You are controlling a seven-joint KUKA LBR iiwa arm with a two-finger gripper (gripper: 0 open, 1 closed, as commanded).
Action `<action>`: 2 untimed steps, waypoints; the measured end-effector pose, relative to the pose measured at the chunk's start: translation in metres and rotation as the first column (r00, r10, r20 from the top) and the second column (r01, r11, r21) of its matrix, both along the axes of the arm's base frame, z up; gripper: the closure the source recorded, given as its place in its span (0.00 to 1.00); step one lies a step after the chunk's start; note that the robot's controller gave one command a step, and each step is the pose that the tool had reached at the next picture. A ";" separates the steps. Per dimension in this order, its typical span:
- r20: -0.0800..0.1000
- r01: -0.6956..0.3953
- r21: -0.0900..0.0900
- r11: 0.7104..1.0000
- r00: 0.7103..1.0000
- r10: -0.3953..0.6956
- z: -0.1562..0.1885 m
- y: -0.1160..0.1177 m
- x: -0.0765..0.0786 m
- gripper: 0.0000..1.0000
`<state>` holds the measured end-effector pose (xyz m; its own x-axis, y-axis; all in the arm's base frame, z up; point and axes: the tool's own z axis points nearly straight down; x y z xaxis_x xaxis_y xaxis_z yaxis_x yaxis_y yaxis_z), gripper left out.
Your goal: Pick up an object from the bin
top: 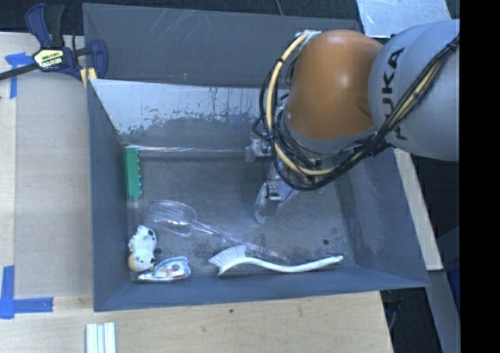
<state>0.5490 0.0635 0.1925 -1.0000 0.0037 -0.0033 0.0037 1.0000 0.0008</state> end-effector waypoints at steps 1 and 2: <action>0.000 0.000 0.000 1.000 1.000 0.000 0.000 0.000 0.000 0.00; 0.001 0.006 -0.003 1.000 1.000 -0.006 -0.003 -0.057 0.004 0.00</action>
Offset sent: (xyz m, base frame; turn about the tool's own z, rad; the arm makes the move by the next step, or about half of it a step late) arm 0.0037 -0.0521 -0.0028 -0.0004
